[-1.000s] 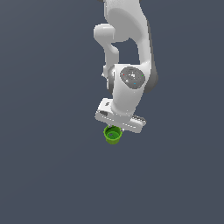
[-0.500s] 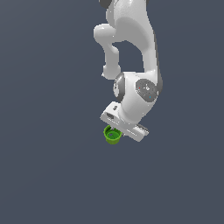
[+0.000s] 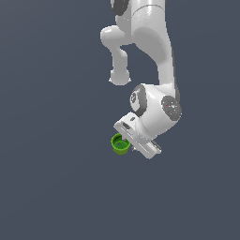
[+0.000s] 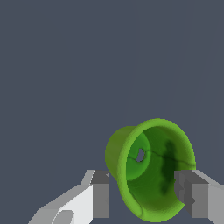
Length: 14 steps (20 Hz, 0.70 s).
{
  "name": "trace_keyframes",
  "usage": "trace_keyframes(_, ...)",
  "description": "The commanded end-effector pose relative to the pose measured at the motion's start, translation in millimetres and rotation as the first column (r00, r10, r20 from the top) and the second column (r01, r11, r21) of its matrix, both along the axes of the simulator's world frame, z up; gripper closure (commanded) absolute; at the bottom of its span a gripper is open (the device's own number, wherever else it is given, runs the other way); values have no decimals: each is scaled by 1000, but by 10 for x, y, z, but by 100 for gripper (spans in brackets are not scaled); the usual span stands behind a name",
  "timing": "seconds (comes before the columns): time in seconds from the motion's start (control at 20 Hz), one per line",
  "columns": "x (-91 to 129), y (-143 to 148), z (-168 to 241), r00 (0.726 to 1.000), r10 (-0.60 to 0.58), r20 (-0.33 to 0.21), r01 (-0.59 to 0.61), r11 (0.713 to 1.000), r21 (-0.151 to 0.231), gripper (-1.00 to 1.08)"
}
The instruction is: Pick up the object and move it to a goal position.
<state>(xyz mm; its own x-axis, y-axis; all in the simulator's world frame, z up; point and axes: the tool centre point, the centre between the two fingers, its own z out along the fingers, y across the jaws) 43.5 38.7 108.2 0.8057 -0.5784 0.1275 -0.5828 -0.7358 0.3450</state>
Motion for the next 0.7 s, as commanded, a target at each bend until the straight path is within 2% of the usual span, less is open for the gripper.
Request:
trace_keyframes(0.0, 16, 19, -30, 999, -34, 12, 35, 999, -34, -20)
trace_keyframes(0.3, 41, 59, -78, 995, -88, 38, 91, 992, -91, -20)
trace_keyframes(0.65, 56, 81, -101, 992, -115, 56, 121, 985, -120, -20)
